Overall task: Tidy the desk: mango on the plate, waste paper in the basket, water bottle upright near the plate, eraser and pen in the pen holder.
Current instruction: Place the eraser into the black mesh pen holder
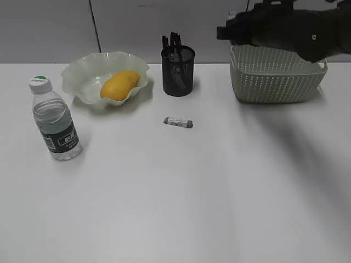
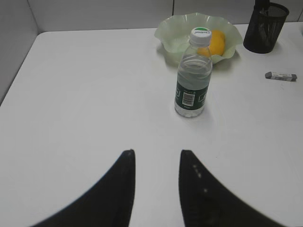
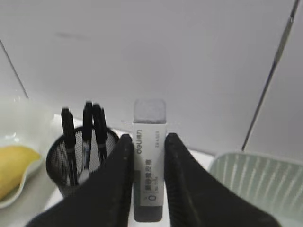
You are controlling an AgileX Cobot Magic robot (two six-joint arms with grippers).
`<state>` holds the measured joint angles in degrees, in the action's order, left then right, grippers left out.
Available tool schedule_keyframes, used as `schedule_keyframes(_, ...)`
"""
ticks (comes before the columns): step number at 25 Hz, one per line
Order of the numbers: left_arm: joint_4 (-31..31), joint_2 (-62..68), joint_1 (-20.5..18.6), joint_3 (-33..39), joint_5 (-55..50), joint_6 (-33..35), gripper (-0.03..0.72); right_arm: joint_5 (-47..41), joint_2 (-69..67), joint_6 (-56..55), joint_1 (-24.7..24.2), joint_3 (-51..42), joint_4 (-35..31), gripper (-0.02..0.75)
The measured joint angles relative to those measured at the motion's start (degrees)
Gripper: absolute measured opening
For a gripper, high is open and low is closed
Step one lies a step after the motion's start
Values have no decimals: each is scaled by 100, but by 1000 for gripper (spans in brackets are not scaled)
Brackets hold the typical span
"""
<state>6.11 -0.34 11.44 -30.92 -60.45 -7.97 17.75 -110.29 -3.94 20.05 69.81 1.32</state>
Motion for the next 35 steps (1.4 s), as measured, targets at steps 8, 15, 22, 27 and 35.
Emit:
schedule_keyframes(8,0,0,0,0,0,0,237,78,-850,-24,160,1613,371,167)
schedule_keyframes(15,0,0,0,0,0,0,237,10,-1384,-79,203,2403,851,167)
schedule_keyframes(22,0,0,0,0,0,0,237,80,-1667,-1247,203,2732,2162,167)
schedule_keyframes(27,0,0,0,0,0,0,237,630,-1871,-2337,203,2738,2875,167)
schedule_keyframes(35,0,0,0,0,0,0,237,849,-2119,-2645,203,3002,3073,167)
